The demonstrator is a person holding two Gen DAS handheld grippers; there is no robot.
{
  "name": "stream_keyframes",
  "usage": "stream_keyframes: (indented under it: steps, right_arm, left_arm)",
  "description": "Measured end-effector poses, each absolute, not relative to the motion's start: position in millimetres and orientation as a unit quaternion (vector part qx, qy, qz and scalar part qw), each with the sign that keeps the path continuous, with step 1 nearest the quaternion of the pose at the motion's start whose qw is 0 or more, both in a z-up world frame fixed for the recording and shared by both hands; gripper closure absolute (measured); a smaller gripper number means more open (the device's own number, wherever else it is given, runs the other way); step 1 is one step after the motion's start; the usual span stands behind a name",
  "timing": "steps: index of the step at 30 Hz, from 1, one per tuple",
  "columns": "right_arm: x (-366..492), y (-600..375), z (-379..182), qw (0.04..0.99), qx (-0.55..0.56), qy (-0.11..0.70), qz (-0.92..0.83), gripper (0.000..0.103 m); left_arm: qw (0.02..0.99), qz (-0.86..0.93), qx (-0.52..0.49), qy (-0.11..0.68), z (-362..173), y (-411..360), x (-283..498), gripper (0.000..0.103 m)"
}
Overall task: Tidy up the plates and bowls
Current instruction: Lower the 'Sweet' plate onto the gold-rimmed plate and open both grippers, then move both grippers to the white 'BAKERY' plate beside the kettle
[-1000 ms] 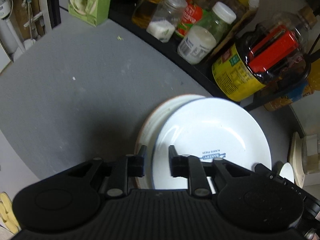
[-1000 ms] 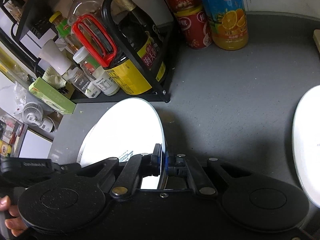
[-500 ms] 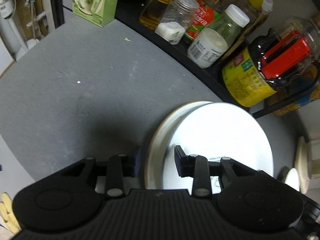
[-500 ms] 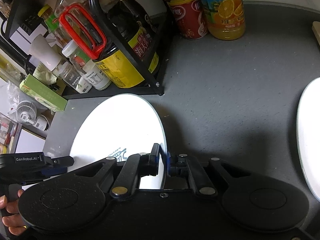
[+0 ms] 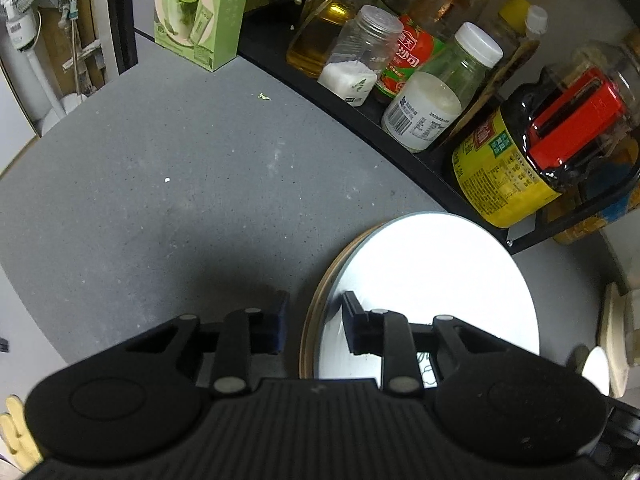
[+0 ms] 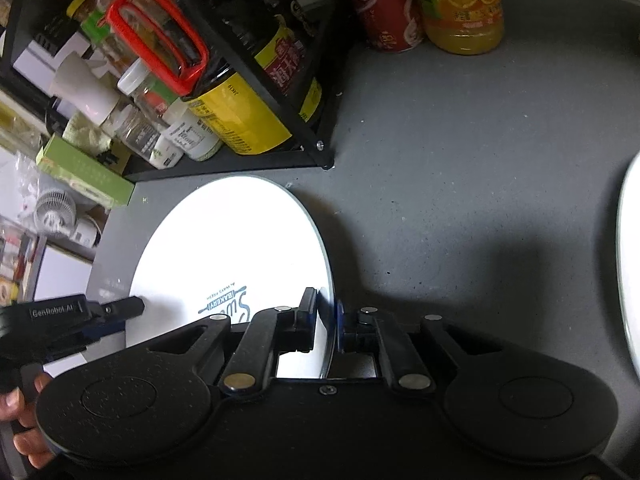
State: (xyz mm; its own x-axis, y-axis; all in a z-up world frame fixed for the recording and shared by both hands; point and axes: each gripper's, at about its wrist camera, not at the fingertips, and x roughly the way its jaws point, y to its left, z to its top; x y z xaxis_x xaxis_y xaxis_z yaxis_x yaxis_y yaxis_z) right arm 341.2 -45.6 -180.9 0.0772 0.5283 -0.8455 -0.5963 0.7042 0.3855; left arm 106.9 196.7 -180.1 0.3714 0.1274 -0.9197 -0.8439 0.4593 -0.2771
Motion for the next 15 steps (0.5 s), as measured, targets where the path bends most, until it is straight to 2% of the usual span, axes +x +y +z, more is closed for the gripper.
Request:
stream_keyframes:
  steps: [4, 9, 11, 14, 15]
  right_arm:
    - [342.4, -50.7, -171.0, 0.728, -0.024, 0.565, 0.389, 0.085]
    - [346.0, -66.5, -146.8, 0.737, -0.014, 0.55, 0.392, 0.055]
    - [348.5, -72.9, -138.5, 0.743, -0.01, 0.542, 0.393, 0.044]
    - [352.1, -85.6, -128.5, 0.747, -0.005, 0.535, 0.396, 0.037]
    - [353.6, -88.7, -126.6, 0.747, -0.003, 0.535, 0.395, 0.035]
  left_arm:
    - [0.727, 0.344, -0.382, 0.455, -169.6, 195.1, 114.6, 0.075]
    - [0.74, 0.322, -0.383, 0.45, -151.2, 191.5, 131.4, 0.066]
    - [0.747, 0.313, -0.372, 0.454, -142.1, 186.4, 141.3, 0.047]
    - [0.753, 0.298, -0.364, 0.46, -132.9, 178.4, 154.4, 0.032]
    - [0.754, 0.292, -0.364, 0.463, -131.2, 175.6, 158.4, 0.03]
